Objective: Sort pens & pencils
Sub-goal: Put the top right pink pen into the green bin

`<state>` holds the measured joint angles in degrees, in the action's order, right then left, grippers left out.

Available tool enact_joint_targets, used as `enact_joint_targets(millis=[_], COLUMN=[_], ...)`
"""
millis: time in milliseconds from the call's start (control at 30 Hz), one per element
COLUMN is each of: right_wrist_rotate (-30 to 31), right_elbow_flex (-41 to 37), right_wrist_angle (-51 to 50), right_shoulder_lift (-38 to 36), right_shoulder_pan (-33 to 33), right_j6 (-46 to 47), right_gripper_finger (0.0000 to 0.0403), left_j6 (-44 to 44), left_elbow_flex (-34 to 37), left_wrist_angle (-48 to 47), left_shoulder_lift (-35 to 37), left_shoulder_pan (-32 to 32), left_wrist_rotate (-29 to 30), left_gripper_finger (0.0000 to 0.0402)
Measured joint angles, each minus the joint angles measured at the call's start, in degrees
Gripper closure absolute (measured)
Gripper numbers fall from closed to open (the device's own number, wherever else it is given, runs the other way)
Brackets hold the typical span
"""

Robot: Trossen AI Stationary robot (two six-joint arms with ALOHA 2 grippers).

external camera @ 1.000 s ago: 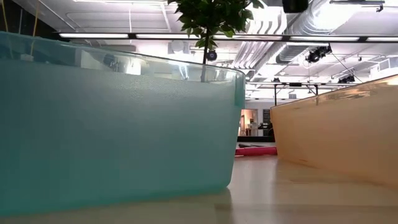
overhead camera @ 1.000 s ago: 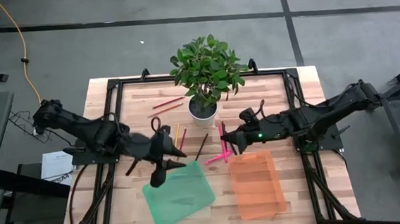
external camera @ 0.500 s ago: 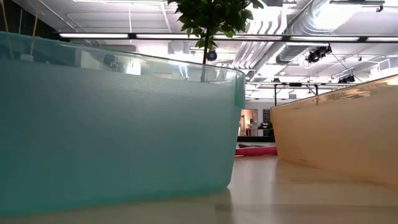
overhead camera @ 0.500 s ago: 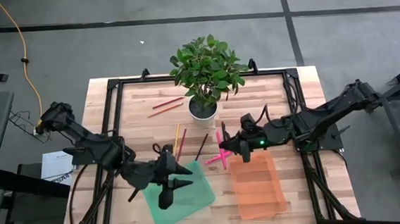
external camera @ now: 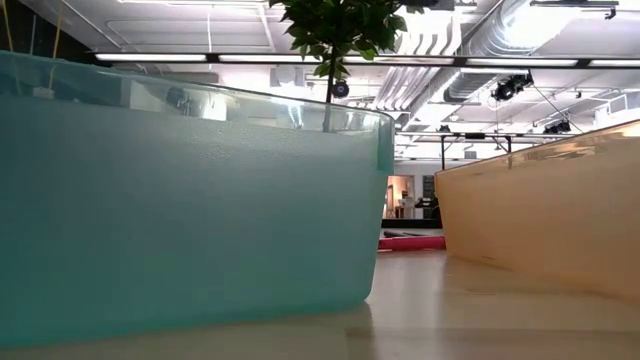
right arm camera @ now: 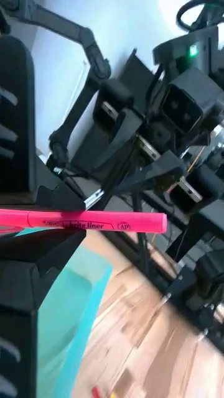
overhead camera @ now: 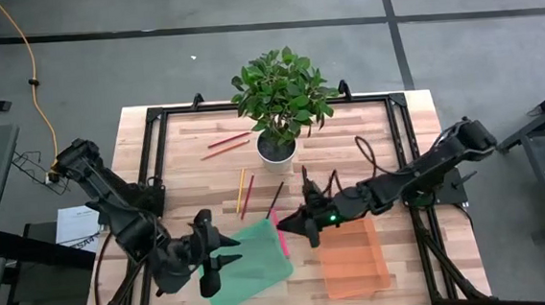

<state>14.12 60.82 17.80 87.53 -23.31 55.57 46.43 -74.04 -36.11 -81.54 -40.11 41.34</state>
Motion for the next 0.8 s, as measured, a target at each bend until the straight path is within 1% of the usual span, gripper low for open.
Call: enact_joint_targets(millis=[133, 267, 433, 533, 667, 800], right_wrist_rotate=[0.28, 0.41, 1.04, 2.5, 2.64, 2.63], right_elbow_flex=[4.23, 9.9, 16.4, 17.93, 19.54, 20.23], right_wrist_angle=[0.77, 0.13, -8.11, -8.15, -7.97, -7.24], right_shoulder_lift=[3.24, 6.12, 7.42, 7.31, 7.08, 7.06], right_shoulder_pan=[0.17, 0.42, 0.42, 0.38, 0.35, 0.33], right_j6=[-2.26, -6.08, -9.96, -12.04, -14.25, -16.06], right_gripper_finger=[0.0371, 0.0371, 0.0371, 0.0371, 0.0371, 0.0371], left_j6=[0.8, -0.11, -3.5, -4.83, -5.56, -4.49], left_elbow_flex=[0.02, 0.05, 1.49, 2.24, 3.37, 3.98], left_wrist_angle=[0.53, 4.78, 12.63, 16.1, 19.35, 19.98], left_shoulder_lift=[0.0, 0.0, 0.03, 0.22, 0.34, 0.93], left_shoulder_pan=[-1.01, -1.25, -1.27, -1.25, -1.09, -0.19], left_wrist_rotate=[2.07, 2.79, 3.72, 4.6, 7.12, 9.36], left_gripper_finger=[0.0268, 0.0268, 0.0268, 0.0268, 0.0268, 0.0268])
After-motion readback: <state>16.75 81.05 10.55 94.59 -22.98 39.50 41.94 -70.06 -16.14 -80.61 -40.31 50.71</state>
